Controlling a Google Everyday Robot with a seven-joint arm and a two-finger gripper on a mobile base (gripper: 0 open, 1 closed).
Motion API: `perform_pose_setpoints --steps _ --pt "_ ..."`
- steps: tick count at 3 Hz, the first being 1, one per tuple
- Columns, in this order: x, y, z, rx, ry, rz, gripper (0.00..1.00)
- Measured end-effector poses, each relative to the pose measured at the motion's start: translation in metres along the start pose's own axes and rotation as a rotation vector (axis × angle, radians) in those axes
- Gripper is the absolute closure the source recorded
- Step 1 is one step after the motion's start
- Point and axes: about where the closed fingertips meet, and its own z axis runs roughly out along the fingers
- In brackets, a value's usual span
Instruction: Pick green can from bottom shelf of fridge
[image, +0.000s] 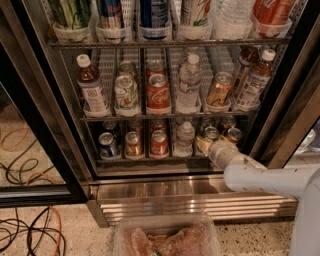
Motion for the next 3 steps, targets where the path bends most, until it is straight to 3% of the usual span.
perform_pose_setpoints --steps 1,3 --pt "0.0 0.0 0.0 0.0 0.0 0.0 0.99" --pt "-0.011 0.007 -0.02 -0.075 0.034 0.045 1.0"
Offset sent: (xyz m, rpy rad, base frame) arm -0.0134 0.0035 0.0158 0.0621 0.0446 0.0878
